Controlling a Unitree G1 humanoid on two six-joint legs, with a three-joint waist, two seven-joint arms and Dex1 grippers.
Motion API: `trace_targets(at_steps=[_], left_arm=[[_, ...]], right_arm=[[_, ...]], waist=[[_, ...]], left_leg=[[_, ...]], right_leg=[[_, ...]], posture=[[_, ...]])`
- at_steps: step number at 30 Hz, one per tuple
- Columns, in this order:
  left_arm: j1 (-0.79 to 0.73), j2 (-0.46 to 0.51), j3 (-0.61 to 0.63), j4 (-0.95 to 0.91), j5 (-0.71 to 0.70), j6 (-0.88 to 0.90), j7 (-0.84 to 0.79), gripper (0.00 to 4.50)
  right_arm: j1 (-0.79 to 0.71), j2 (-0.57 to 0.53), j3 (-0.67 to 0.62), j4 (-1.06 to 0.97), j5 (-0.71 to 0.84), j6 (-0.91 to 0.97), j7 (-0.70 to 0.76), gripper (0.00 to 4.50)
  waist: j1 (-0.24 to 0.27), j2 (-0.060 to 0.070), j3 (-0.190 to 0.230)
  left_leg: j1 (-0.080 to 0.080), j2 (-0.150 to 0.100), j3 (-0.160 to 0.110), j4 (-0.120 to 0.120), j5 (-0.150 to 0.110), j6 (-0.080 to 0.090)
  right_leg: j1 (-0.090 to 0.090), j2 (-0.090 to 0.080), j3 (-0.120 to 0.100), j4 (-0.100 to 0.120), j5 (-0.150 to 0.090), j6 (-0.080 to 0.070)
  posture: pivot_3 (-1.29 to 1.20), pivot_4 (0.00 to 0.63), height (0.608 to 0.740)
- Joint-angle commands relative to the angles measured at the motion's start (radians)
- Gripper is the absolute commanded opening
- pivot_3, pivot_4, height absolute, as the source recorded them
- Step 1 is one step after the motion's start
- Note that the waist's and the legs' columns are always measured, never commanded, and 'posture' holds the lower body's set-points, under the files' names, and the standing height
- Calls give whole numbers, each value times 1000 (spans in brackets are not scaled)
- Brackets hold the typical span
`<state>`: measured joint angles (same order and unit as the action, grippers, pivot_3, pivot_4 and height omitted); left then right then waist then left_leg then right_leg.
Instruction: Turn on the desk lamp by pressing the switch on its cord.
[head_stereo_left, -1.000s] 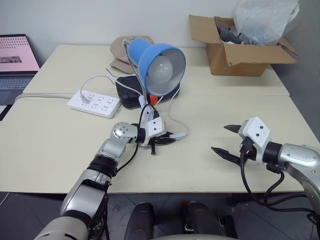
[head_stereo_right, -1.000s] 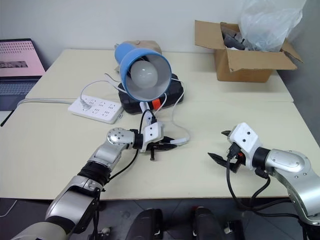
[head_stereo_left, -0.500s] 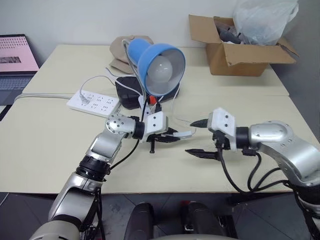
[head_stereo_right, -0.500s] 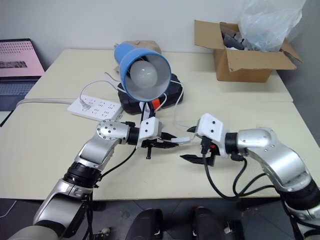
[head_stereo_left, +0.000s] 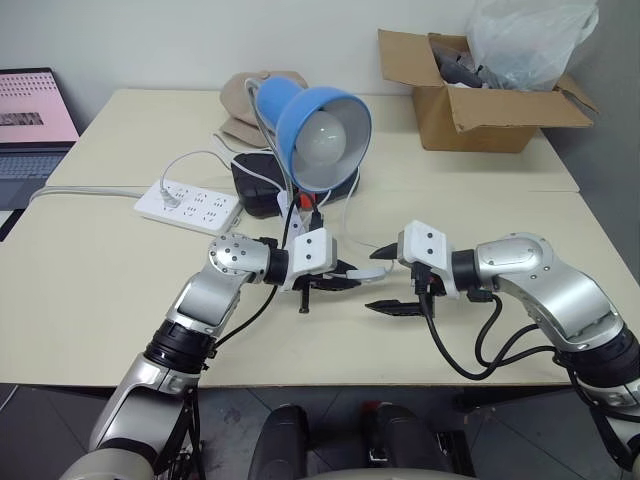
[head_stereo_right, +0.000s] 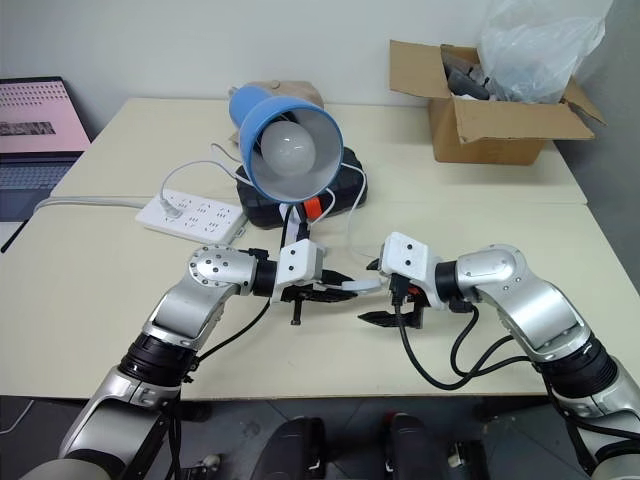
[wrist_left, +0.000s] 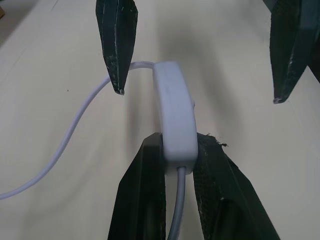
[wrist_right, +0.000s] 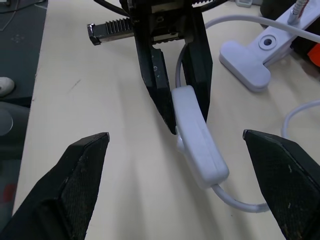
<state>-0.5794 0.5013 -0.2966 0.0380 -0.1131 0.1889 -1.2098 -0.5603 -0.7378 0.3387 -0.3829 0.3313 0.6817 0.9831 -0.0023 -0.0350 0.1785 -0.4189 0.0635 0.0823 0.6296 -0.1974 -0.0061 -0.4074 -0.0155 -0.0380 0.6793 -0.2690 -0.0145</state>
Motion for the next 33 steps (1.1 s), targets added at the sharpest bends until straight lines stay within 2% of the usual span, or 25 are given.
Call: trace_targets(at_steps=[1,5,6,8,14,17,28,30,32,33], left_arm=[[-3,4,8,-50,-18,-1,6,426],[-4,3,10,-63,-23,8,8,426],[-4,2,10,-66,-24,10,9,426],[-3,2,11,-69,-25,13,9,426],[-1,8,9,-74,-17,9,9,426],[0,14,5,-74,-13,2,10,425],[-5,13,0,-70,-18,-9,13,425],[-4,15,-1,-69,-15,-13,12,425],[-4,16,-3,-65,-13,-18,12,425],[-5,16,-5,-63,-11,-21,12,425]], right_arm=[[-13,11,3,2,-23,-26,7,4133],[-14,18,21,26,-60,-56,8,3384],[-15,19,26,34,-71,-67,9,3031],[-16,21,30,45,-83,-79,10,2653],[-20,18,39,82,-128,-137,30,1111],[-26,24,29,88,-128,-140,45,712],[-22,53,4,86,-108,-138,68,628],[-20,52,-2,85,-107,-146,73,1331],[-17,45,-11,83,-104,-153,82,1564],[-16,43,-18,78,-100,-153,84,1991]], waist=[[0,0,0],[0,0,0],[0,0,0],[0,0,0],[0,0,0],[0,0,0],[0,0,0],[0,0,0],[0,0,0],[0,0,0]], left_leg=[[0,0,0,0,0,0],[0,0,0,0,0,0],[0,0,0,0,0,0],[0,0,0,0,0,0],[0,0,0,0,0,0],[0,0,0,0,0,0],[0,0,0,0,0,0],[0,0,0,0,0,0],[0,0,0,0,0,0],[0,0,0,0,0,0]], right_leg=[[0,0,0,0,0,0],[0,0,0,0,0,0],[0,0,0,0,0,0],[0,0,0,0,0,0],[0,0,0,0,0,0],[0,0,0,0,0,0],[0,0,0,0,0,0],[0,0,0,0,0,0],[0,0,0,0,0,0],[0,0,0,0,0,0]], posture=[[0,150,740],[0,150,740],[0,150,740],[0,150,740],[0,150,740],[0,150,740],[0,150,740],[0,150,740],[0,150,740],[0,150,740]])
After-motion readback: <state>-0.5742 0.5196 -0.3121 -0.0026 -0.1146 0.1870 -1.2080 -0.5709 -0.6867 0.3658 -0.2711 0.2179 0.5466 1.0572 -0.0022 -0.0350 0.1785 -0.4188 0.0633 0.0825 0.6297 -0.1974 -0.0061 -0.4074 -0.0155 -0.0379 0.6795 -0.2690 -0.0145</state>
